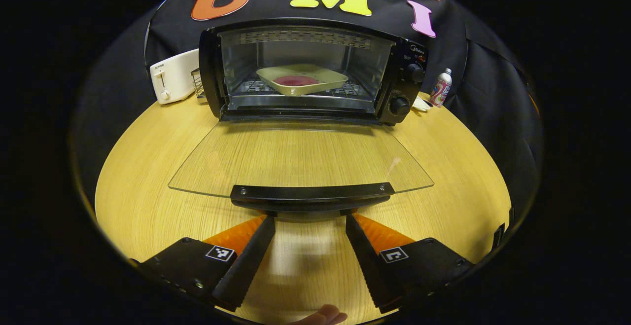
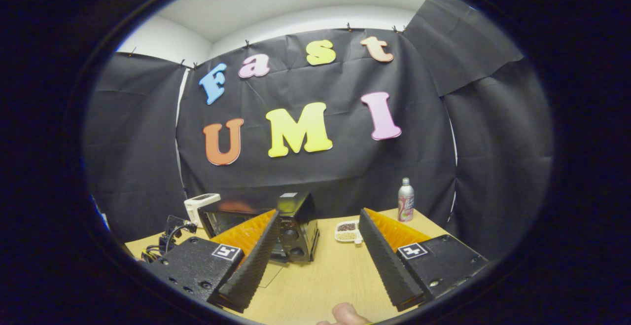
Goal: Open the electric oven with the left hand, put the food in, and close the electric oven.
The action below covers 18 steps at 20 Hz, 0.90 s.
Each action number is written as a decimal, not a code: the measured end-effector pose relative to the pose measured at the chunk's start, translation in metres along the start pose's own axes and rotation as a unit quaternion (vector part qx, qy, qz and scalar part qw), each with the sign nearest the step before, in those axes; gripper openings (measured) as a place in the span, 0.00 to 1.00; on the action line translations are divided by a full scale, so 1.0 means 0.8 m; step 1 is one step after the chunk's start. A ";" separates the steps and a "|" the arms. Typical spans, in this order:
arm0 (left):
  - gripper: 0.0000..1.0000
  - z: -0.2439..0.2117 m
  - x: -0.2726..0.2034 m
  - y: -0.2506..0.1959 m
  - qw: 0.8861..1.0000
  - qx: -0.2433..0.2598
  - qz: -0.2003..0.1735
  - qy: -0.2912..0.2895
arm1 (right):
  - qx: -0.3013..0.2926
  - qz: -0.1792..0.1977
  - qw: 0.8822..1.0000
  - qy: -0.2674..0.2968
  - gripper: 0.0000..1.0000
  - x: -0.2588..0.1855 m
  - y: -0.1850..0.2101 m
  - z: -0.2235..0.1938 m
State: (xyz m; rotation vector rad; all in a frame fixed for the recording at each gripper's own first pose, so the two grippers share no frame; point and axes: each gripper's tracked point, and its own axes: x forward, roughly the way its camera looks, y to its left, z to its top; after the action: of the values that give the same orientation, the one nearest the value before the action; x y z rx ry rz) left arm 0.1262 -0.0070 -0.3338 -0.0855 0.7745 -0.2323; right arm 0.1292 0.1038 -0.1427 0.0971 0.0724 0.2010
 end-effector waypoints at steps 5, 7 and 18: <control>0.94 0.041 -0.019 0.008 0.998 0.016 0.028 -0.055 | 0.009 -0.001 1.000 -0.007 0.96 -0.025 -0.002 0.011; 0.92 0.054 -0.026 0.004 0.997 0.008 0.021 -0.068 | 0.008 -0.006 1.000 -0.011 0.95 -0.031 -0.009 0.016; 0.91 0.146 -0.014 0.019 0.990 0.015 0.029 -0.140 | 0.007 -0.012 1.000 -0.005 0.96 -0.048 -0.012 0.018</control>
State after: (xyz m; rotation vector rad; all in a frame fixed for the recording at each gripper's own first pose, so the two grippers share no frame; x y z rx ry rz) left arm 0.2029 0.0096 -0.2457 -0.0647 0.4938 -0.1730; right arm 0.0946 0.0854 -0.1269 0.1105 0.0653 0.1761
